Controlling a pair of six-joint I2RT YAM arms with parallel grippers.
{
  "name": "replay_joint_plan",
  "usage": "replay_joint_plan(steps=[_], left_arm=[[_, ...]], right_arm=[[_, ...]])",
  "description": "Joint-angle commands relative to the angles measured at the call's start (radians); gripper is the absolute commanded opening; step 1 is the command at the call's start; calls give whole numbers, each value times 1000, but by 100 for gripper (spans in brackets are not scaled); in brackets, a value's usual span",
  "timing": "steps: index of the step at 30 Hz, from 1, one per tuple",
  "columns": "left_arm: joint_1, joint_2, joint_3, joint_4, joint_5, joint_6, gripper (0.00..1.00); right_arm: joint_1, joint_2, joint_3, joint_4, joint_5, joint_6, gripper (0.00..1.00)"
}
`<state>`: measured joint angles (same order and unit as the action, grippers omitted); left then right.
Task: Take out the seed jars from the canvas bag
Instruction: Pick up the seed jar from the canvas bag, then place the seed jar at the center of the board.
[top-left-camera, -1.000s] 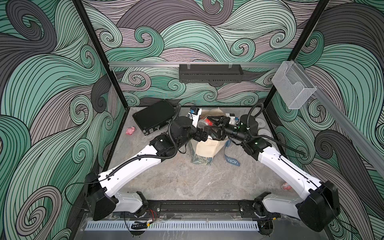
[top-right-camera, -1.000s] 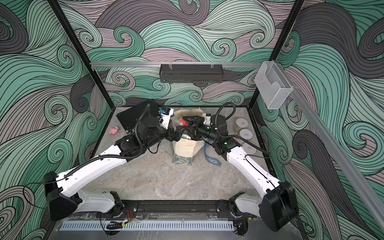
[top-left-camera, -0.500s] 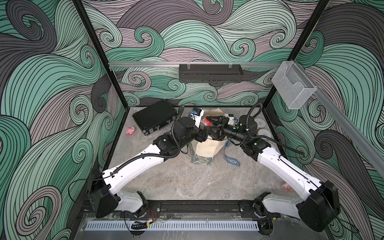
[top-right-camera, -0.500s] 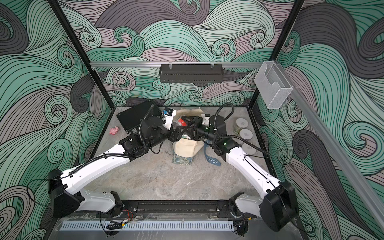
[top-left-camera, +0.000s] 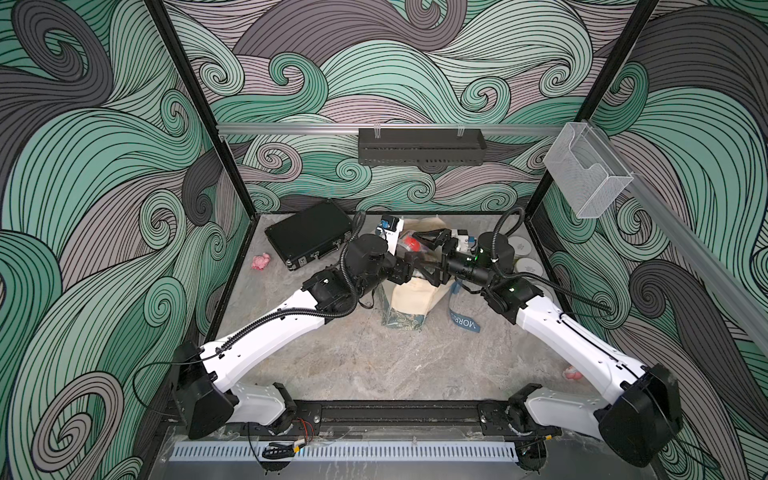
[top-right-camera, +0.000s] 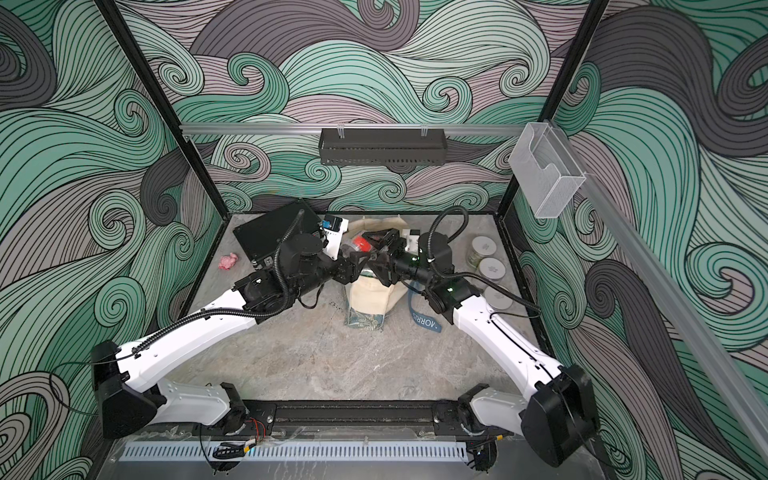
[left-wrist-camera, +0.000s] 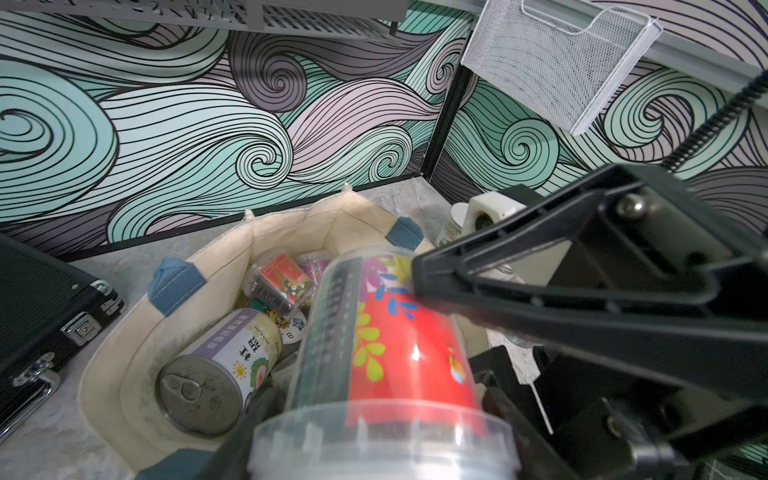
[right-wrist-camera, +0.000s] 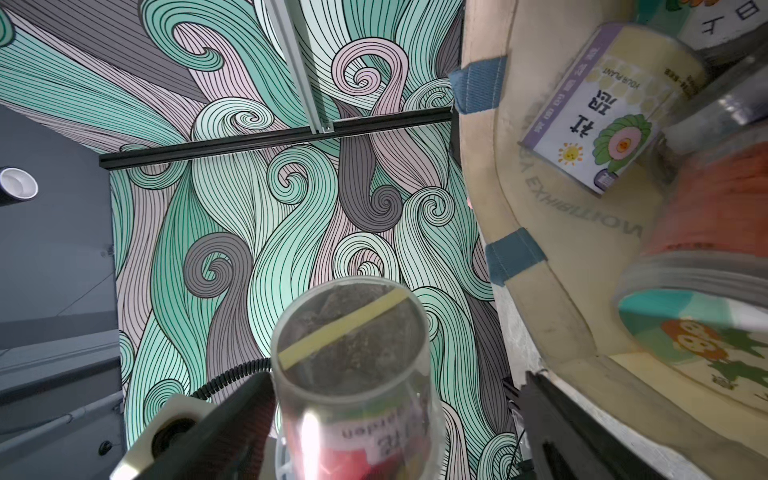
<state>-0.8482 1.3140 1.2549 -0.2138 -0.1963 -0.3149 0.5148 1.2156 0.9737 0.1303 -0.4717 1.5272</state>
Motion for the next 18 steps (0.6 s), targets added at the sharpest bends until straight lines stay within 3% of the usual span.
replay_joint_plan(steps=[1,9,18], left_arm=[[-3,-89,-5,-81,-93,-62,56],[91,-211,-47,-393,-198,-153,56],[382,-176,-19,-711,-151,-189,56]], right_arm=[[-23,-56,13,-109,2,-121,99],[-114,-194,53,-408,2,-428,99],[-128,-254,131,-702,22,-756,99]])
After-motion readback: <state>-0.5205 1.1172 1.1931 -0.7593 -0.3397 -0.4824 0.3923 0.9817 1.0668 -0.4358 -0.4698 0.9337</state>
